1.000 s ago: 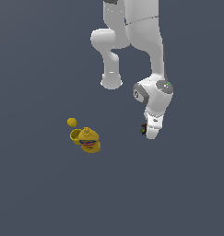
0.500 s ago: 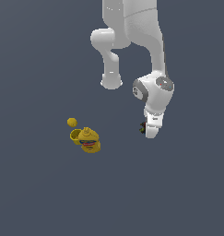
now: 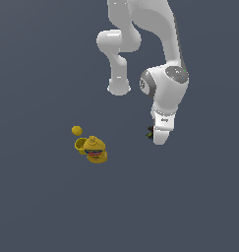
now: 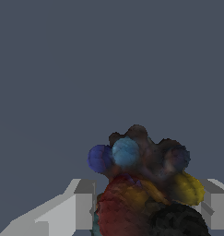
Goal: Pick up a designated object from a clutter of objects.
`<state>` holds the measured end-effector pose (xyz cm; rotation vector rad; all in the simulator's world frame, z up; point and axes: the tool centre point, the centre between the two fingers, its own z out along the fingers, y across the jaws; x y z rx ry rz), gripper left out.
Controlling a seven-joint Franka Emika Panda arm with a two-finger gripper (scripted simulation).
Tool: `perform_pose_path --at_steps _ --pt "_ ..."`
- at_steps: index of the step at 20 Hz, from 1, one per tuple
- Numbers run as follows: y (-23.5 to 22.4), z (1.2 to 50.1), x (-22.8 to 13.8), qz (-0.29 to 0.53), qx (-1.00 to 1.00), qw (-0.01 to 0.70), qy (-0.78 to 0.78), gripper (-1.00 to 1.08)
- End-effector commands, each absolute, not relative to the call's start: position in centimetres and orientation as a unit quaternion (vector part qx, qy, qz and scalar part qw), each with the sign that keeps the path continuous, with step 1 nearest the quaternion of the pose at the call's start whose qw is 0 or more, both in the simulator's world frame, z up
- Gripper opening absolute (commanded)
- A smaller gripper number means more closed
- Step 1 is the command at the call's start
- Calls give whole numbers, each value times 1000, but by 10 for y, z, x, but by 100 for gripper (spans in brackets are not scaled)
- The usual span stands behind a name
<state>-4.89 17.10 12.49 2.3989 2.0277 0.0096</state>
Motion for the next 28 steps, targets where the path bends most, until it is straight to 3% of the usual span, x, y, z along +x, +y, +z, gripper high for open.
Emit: perform_pose_path --at_steps 1,19,28 --pt "162 150 -40 4 764 0 646 -100" --pt "93 322 24 2 764 -1 645 -100" --pt "71 376 47 0 765 0 644 -100"
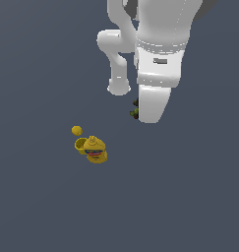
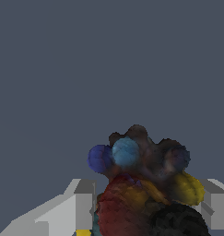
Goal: Pick up a designated object from a clutter of objects.
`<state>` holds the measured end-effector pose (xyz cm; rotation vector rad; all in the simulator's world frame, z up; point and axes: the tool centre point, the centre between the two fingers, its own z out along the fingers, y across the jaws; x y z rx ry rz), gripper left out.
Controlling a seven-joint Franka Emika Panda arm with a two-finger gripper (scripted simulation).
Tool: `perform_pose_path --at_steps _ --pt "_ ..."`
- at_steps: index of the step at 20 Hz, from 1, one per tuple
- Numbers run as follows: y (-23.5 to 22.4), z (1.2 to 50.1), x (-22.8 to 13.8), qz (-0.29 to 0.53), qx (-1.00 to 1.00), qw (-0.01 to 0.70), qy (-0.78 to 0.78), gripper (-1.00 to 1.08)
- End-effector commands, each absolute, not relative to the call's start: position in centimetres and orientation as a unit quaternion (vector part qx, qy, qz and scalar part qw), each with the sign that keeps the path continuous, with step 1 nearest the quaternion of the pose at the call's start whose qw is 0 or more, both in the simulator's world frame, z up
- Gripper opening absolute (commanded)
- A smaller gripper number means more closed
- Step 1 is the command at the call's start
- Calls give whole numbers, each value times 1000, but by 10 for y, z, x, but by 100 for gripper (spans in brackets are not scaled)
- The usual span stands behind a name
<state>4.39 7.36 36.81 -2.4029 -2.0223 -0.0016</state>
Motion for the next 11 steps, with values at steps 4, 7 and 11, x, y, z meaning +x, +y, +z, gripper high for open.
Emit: perform_pose_path --at_steps 4,7,11 --pt "66 388 53 0 -765 0 -644 -100" --pt "64 393 55 0 -765 0 -644 -100" --pt "64 395 57 0 -765 0 -644 -100"
